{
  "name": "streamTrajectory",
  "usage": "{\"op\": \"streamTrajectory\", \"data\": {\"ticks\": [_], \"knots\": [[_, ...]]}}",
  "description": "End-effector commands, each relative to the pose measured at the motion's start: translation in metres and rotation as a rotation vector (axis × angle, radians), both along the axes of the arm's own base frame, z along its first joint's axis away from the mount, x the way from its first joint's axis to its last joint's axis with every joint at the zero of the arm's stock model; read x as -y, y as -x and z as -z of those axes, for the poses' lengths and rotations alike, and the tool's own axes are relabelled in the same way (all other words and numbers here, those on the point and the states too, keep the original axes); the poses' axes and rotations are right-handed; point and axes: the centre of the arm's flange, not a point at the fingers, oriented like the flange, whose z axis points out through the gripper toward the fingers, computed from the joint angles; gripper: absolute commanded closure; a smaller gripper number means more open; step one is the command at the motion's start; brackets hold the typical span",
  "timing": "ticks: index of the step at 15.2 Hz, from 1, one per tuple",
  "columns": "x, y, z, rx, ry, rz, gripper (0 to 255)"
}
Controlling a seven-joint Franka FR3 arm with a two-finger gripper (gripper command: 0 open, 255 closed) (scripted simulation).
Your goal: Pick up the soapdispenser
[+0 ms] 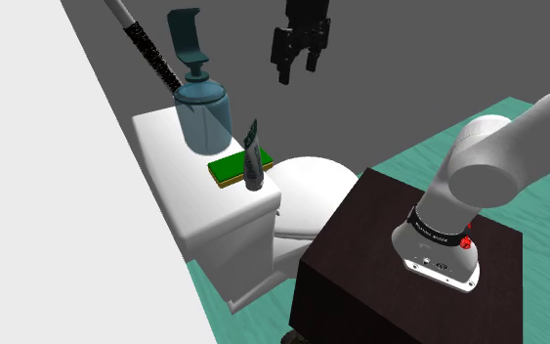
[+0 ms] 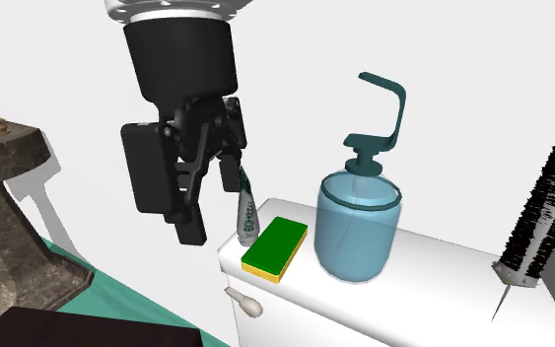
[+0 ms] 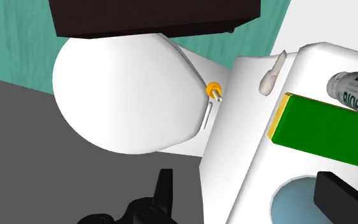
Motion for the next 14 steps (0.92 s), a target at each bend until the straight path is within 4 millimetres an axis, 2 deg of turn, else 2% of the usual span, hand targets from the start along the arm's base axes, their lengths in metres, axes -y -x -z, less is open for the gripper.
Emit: {"op": "streamTrajectory", "data": {"ticks": [1,14], "knots": [[-0.023,-0.012,-0.009,0.027,0.001,0.030,0],[-0.143,-0.104,-0.063,0.197,0.021,0.210,0]]}}
